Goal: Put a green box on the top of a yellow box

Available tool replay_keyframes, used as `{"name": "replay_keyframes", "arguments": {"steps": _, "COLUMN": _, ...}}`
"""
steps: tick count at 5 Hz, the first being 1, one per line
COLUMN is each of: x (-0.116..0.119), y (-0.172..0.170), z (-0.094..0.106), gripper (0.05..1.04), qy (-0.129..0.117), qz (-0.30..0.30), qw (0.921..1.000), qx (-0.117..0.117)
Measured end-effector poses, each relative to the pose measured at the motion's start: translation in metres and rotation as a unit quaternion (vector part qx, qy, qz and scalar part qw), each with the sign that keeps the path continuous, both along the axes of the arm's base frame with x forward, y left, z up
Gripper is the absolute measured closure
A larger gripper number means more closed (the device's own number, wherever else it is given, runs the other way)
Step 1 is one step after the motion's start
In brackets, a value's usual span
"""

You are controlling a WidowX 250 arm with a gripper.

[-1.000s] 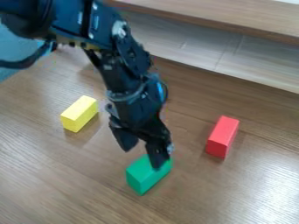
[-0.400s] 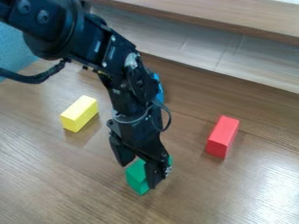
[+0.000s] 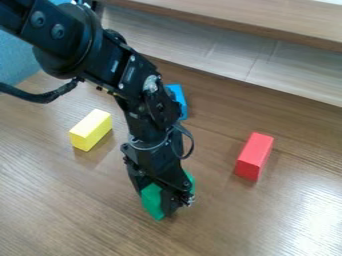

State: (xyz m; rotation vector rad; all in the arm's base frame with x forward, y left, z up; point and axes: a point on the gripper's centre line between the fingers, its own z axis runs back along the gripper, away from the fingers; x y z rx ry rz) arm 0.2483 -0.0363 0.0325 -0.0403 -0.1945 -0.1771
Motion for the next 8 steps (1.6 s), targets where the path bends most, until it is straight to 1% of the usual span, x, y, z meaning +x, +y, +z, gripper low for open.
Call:
{"name": "replay_keyframes", "arguments": {"steps": 1, "x": 0.002, "y": -0.001, "z": 0.000, "gripper": 0.494, "qy": -0.005, "qz": 0.009, "qw": 0.9999, "qx": -0.004}}
{"name": "replay_keyframes", "arguments": {"steps": 2, "x": 0.005, "y": 0.010, "z": 0.007, "gripper": 0.494, "qy": -0.004, "qz": 0.031, "qw": 0.9994, "qx": -0.014}}
{"name": "replay_keyframes", "arguments": {"steps": 3, "x": 0.014, "y": 0.041, "z": 0.028, "gripper": 0.494, "qy": -0.025, "qz": 0.072, "qw": 0.9969, "qx": -0.021}}
{"name": "replay_keyframes", "arguments": {"steps": 4, "x": 0.020, "y": 0.067, "z": 0.038, "gripper": 0.494, "qy": -0.030, "qz": 0.098, "qw": 0.9943, "qx": -0.027}}
{"name": "replay_keyframes", "arguments": {"steps": 5, "x": 0.022, "y": 0.105, "z": 0.050, "gripper": 0.494, "qy": -0.041, "qz": 0.142, "qw": 0.9887, "qx": -0.023}}
{"name": "replay_keyframes", "arguments": {"steps": 7, "x": 0.025, "y": 0.149, "z": 0.053, "gripper": 0.494, "qy": -0.042, "qz": 0.192, "qw": 0.9803, "qx": -0.021}}
{"name": "replay_keyframes", "arguments": {"steps": 8, "x": 0.024, "y": 0.160, "z": 0.050, "gripper": 0.494, "qy": -0.038, "qz": 0.200, "qw": 0.9789, "qx": -0.020}}
